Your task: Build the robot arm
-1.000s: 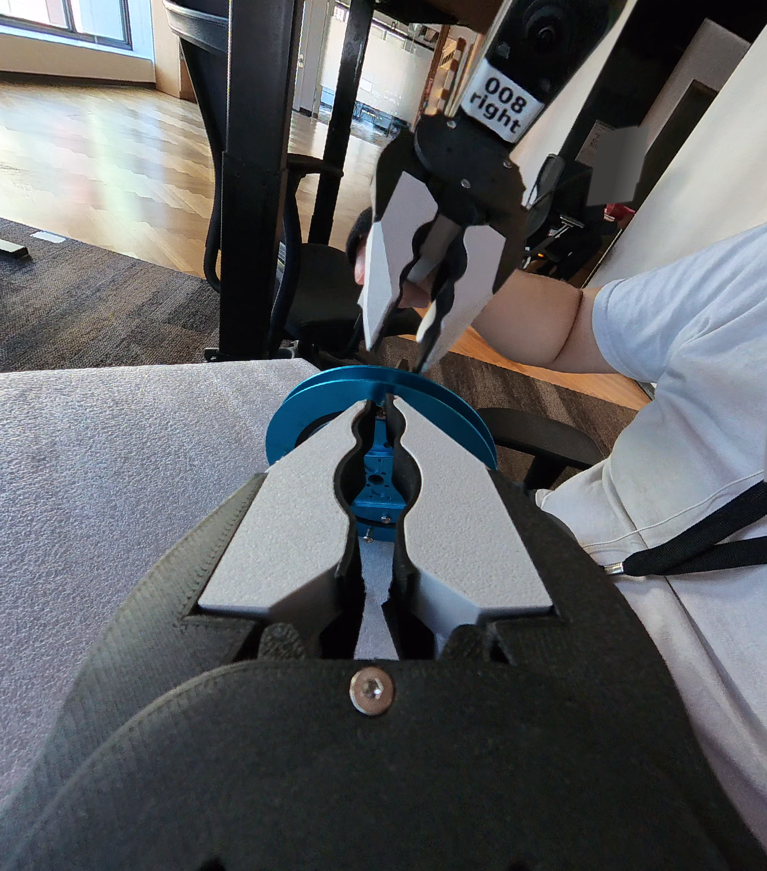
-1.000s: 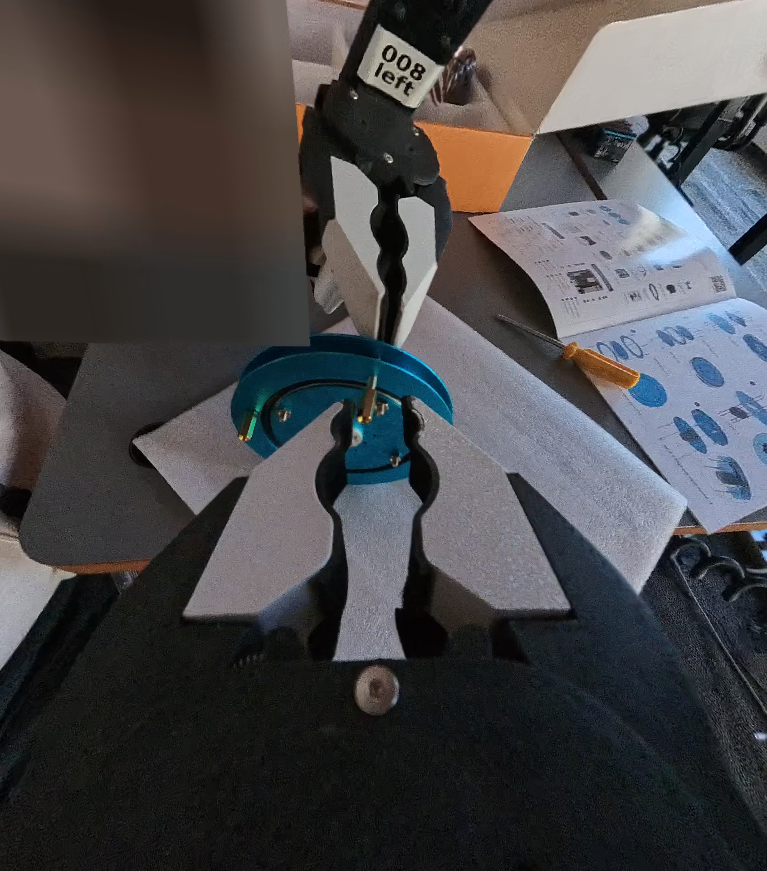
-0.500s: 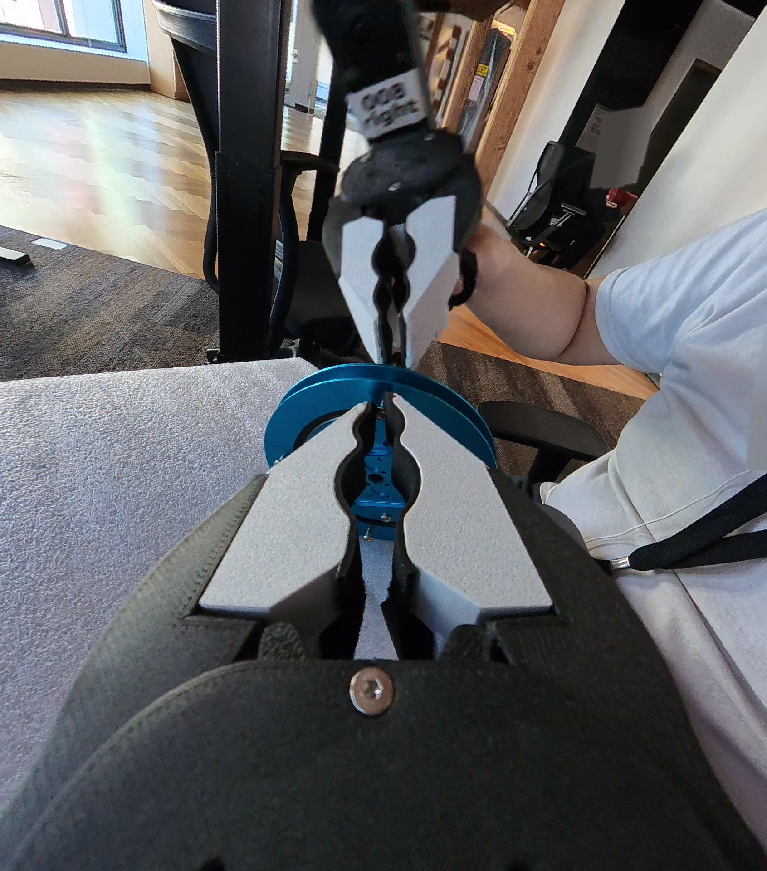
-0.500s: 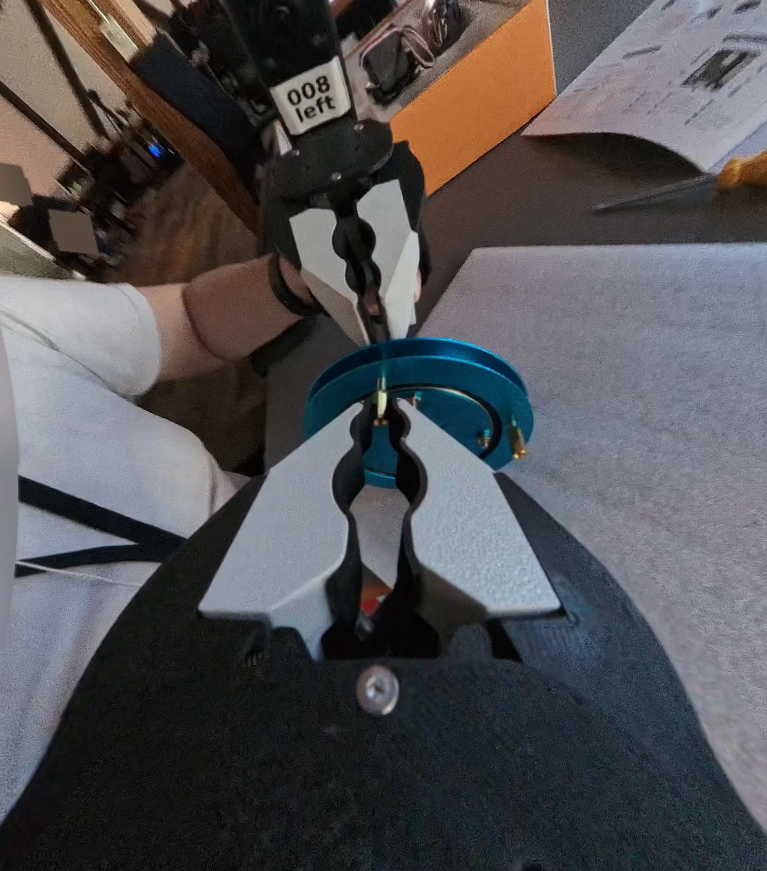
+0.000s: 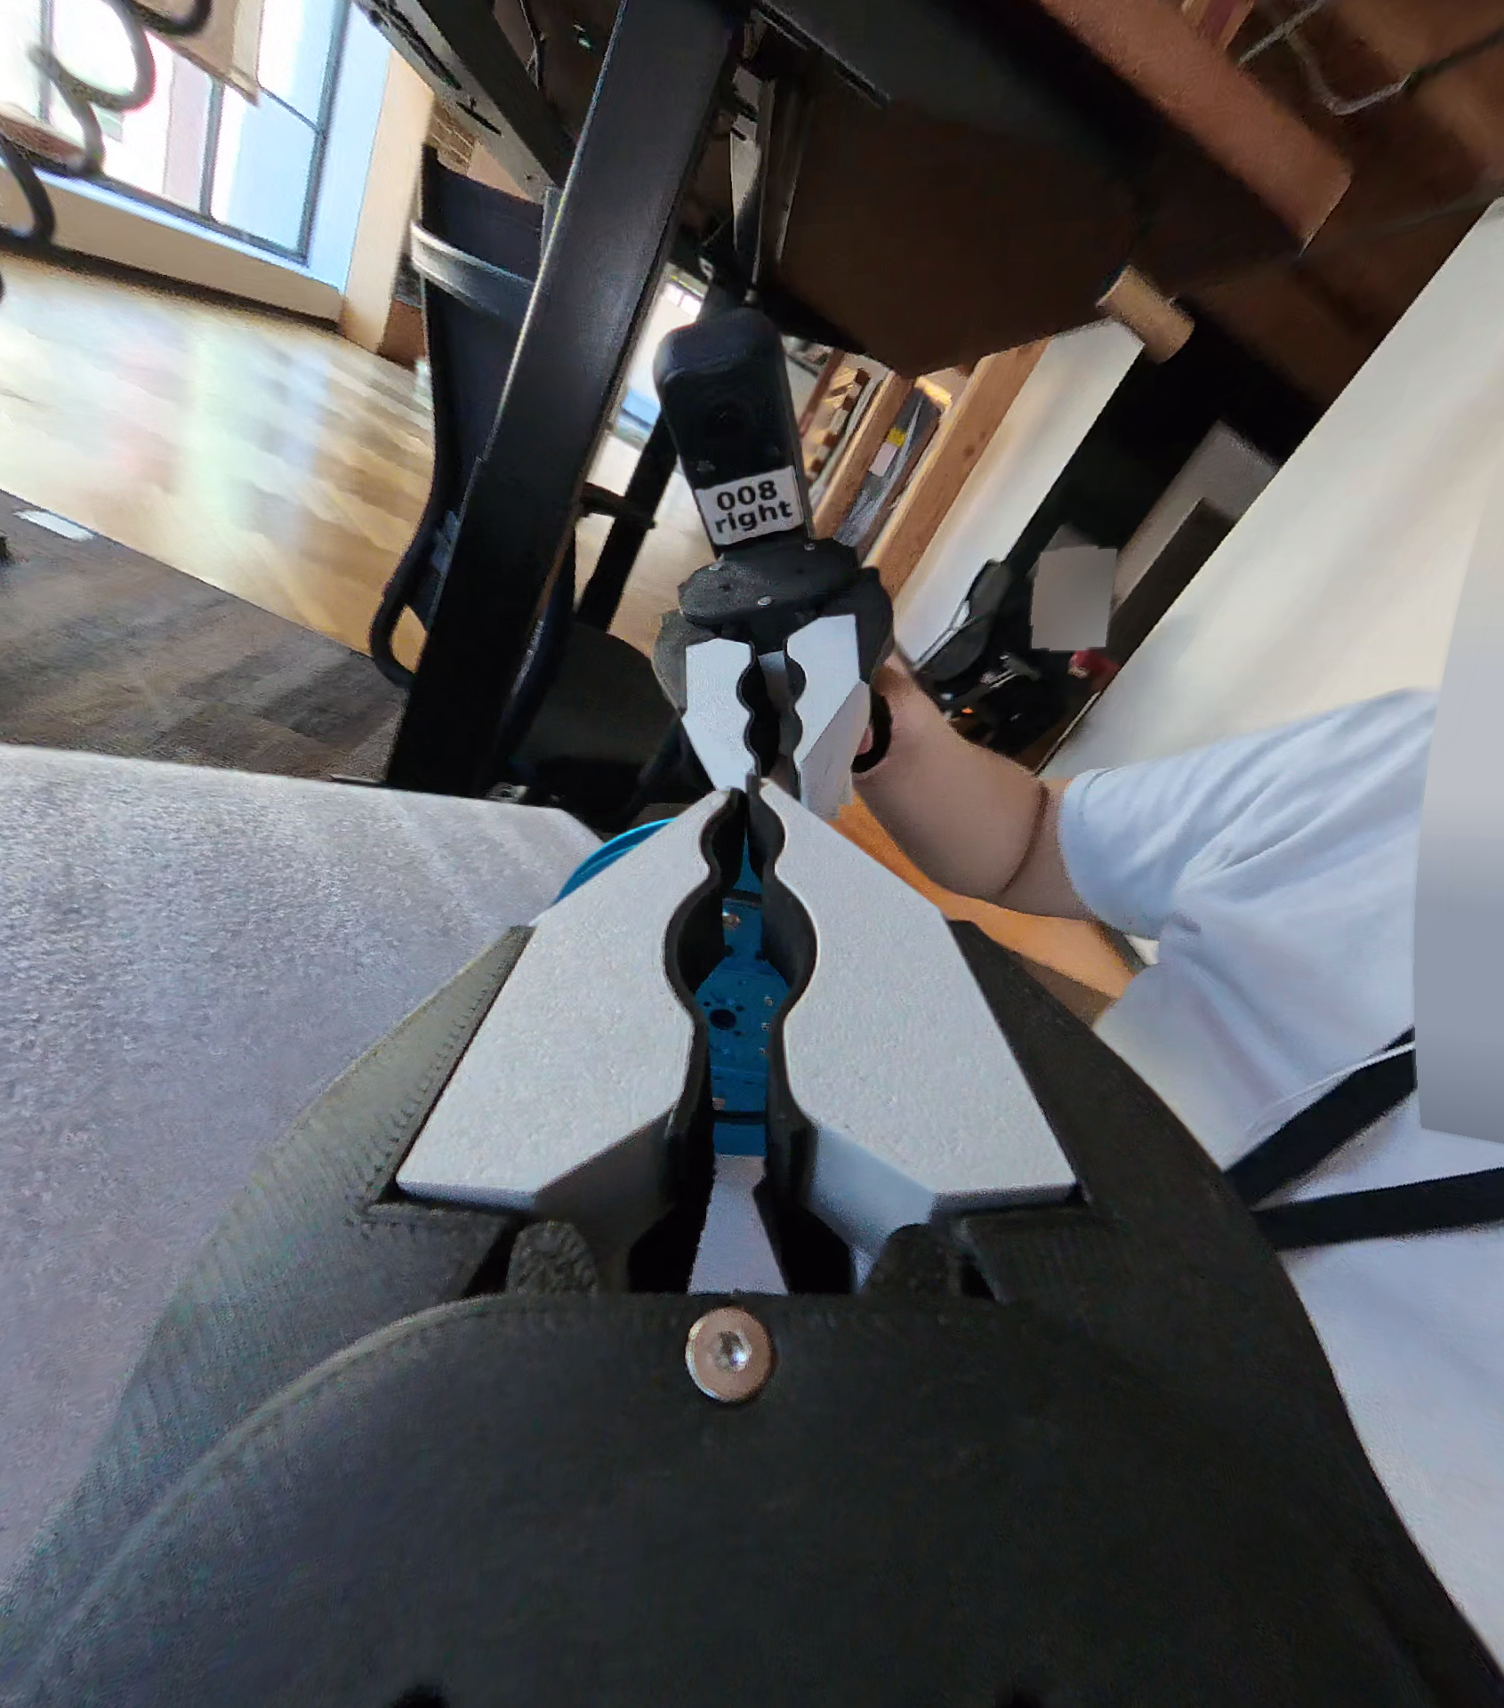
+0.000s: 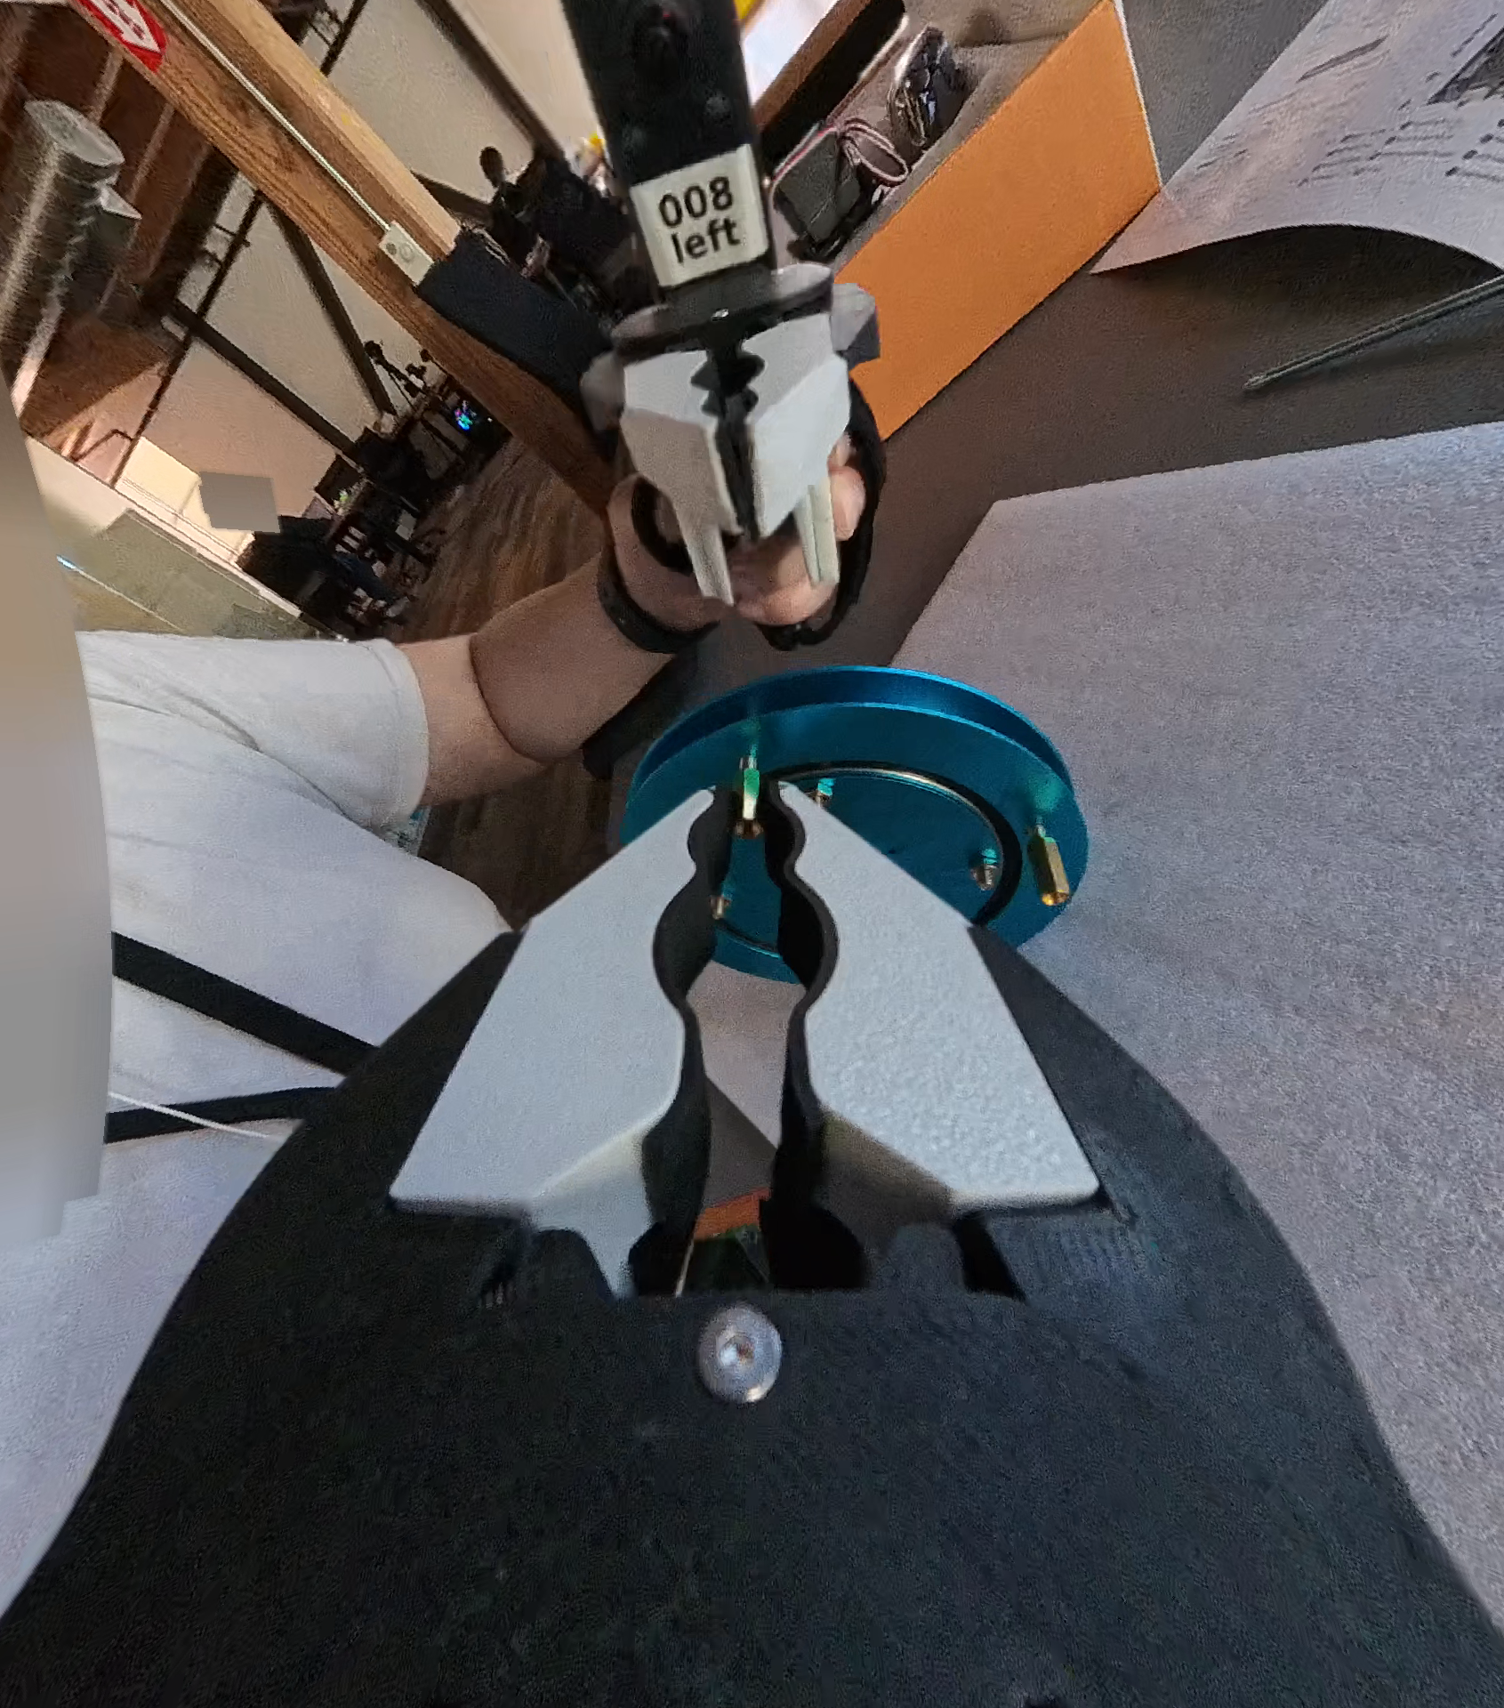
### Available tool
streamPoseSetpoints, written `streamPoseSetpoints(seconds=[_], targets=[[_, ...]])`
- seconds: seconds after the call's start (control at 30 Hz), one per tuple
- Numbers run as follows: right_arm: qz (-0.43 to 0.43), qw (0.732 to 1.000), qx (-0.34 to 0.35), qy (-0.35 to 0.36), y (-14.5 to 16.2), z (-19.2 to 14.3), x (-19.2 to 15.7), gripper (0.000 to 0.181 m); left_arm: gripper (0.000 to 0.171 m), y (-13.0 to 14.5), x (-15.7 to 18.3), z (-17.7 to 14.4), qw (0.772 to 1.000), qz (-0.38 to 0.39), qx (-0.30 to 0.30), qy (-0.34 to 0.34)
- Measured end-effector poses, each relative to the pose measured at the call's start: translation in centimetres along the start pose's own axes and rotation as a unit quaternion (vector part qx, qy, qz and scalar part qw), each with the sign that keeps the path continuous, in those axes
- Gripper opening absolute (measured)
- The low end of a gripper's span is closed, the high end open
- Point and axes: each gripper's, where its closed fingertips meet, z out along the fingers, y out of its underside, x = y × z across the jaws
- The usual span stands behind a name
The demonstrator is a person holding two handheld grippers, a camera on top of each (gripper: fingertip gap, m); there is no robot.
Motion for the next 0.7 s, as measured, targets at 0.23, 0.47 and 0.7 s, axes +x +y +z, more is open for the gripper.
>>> streamPoseSetpoints(seconds=[0.23, 0.47, 0.7], targets=[[-0.041, 0.999, 0.001, 0.032, -0.2, 0.0, 0.3, 0.004, 0.026, 2.6, -0.5, 0.1, 0.992, -0.102, -0.071, 0.005], [-0.052, 0.998, 0.004, 0.047, -0.4, -0.1, 0.6, 0.004, 0.006, 3.6, -0.1, 1.1, 0.989, -0.122, -0.085, 0.020], [-0.100, 0.993, -0.001, 0.066, -0.4, 0.3, 0.4, 0.004, 0.004, 4.0, 0.4, 1.4, 0.988, -0.123, -0.093, 0.032]])
